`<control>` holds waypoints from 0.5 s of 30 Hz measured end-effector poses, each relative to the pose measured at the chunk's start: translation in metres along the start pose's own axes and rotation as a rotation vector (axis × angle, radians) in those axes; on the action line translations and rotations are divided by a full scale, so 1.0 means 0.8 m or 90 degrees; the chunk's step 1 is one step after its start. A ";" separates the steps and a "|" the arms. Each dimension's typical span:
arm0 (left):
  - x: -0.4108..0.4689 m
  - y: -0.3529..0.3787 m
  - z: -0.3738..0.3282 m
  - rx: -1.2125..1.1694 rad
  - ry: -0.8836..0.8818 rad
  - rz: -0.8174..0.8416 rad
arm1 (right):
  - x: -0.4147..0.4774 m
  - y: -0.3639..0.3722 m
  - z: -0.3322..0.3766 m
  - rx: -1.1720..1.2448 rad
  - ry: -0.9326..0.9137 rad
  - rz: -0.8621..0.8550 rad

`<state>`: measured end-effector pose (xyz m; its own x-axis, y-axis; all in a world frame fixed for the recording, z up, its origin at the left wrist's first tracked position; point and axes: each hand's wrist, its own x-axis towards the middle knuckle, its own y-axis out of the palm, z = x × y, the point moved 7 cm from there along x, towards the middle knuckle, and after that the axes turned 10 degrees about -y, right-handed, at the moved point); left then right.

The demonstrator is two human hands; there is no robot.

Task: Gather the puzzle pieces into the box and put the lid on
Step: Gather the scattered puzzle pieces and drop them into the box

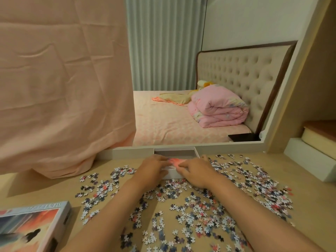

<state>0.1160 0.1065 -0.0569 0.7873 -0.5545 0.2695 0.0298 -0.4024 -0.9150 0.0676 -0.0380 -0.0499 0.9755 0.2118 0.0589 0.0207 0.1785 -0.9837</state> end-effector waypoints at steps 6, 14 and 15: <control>-0.043 -0.034 -0.022 -0.080 -0.031 -0.087 | -0.037 -0.040 0.036 0.042 -0.058 -0.146; -0.087 0.026 -0.026 0.003 -0.047 0.086 | -0.053 0.045 0.061 -0.040 -0.032 0.051; -0.089 0.028 -0.028 -0.002 -0.043 0.095 | -0.054 0.051 0.060 -0.024 -0.034 0.045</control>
<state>0.0471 0.1208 -0.0903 0.8222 -0.5584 0.1105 -0.0916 -0.3214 -0.9425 0.0156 0.0064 -0.0845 0.9617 0.2741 -0.0034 -0.0391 0.1249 -0.9914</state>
